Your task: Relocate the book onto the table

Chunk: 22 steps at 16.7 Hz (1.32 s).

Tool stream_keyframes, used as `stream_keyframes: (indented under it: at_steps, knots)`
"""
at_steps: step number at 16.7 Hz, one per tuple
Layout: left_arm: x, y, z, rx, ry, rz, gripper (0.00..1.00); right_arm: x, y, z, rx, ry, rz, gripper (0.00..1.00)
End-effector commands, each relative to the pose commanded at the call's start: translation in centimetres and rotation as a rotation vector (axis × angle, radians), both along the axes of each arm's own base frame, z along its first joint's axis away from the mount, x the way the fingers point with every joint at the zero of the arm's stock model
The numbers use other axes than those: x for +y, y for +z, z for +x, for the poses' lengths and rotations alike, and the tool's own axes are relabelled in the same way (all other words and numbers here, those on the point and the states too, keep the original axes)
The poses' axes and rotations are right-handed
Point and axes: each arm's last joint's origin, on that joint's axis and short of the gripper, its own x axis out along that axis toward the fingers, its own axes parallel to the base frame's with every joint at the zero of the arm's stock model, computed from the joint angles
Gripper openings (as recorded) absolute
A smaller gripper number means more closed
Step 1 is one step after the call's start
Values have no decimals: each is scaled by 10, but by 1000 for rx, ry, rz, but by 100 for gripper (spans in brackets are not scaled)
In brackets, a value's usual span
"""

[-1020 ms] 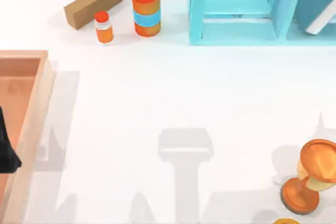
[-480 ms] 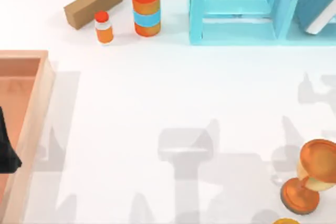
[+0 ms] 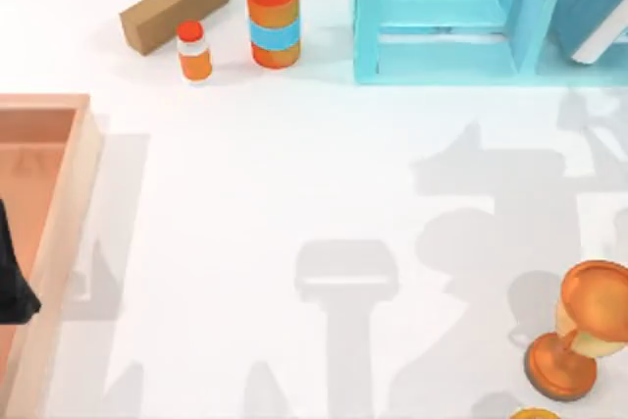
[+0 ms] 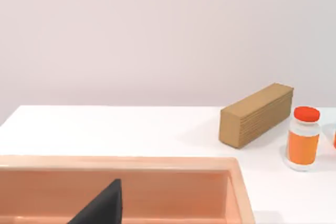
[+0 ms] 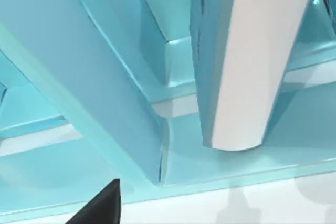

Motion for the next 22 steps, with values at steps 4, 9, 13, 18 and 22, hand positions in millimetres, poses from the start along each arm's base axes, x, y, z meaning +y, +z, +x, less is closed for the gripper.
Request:
stream_keyframes:
  at_steps: [4, 9, 13, 18, 22]
  knots:
    - [0, 0, 0, 0, 0, 0, 100, -7, -10, 26, -27, -11, 8, 100]
    - [0, 0, 0, 0, 0, 0, 100, -7, -10, 30, -35, -12, 9, 100]
    - [0, 0, 0, 0, 0, 0, 100, -5, -13, 39, -32, -11, 8, 100]
    - [0, 0, 0, 0, 0, 0, 100, 1, -31, 89, -37, -12, 8, 100]
    - [0, 0, 0, 0, 0, 0, 100, 9, -46, 118, -36, -12, 8, 100]
